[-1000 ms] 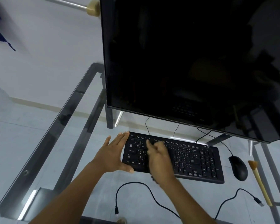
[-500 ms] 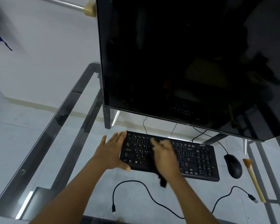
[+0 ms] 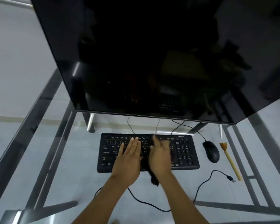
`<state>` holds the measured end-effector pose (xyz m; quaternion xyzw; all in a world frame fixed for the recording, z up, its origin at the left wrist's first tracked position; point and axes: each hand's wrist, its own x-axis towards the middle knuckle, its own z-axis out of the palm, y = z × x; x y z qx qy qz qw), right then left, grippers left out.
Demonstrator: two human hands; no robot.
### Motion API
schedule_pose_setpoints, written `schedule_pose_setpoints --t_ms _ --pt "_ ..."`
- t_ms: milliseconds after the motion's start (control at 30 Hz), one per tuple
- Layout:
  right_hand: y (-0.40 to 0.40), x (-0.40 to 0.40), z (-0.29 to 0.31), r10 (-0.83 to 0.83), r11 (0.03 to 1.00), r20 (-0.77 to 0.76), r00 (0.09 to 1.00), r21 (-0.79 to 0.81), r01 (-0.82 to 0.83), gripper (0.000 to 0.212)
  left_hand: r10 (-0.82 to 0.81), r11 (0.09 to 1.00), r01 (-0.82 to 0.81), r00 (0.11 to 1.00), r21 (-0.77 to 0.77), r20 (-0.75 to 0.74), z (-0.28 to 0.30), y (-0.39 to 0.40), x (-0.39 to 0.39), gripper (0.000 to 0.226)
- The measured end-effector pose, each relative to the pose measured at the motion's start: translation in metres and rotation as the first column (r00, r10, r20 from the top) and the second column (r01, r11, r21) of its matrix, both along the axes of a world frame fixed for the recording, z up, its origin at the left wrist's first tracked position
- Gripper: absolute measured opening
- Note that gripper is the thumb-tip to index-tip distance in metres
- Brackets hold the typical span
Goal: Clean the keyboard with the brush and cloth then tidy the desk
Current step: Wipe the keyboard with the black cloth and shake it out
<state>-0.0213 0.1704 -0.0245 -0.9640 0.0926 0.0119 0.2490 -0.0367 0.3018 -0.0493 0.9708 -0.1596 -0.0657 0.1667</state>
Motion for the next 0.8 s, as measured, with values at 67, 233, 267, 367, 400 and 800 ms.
schedule_pose_setpoints --t_ms 67,233,267,367,400,800 --pt "0.006 -0.012 0.004 0.127 0.992 -0.033 0.991 0.022 -0.127 0.023 -0.018 1.0 0.018 1.0 0.006 0.003 -0.009 -0.006 -0.004 0.074" --pt "-0.067 0.009 -0.007 -0.208 0.976 -0.007 0.978 -0.073 0.207 0.044 0.008 1.0 -0.01 0.989 0.011 0.15 -0.018 -0.005 -0.005 0.057" --pt "-0.073 0.01 -0.008 -0.269 0.96 0.022 0.963 -0.08 0.27 0.045 0.026 0.999 -0.029 0.987 0.014 0.158 -0.017 -0.009 -0.004 0.057" --pt "-0.048 0.001 -0.008 -0.148 0.986 0.058 0.987 -0.067 0.152 0.036 0.06 0.998 -0.06 0.984 -0.006 0.165 -0.014 -0.032 0.004 0.057" --pt "-0.044 -0.003 -0.009 -0.073 0.997 0.048 0.996 -0.029 0.075 0.027 0.057 0.998 -0.057 0.984 -0.004 0.17 -0.012 -0.042 0.009 0.057" --pt "-0.078 -0.014 -0.018 -0.028 0.999 0.078 0.997 0.031 0.025 0.039 0.015 0.997 -0.026 0.987 0.07 0.157 -0.027 -0.051 0.014 0.056"
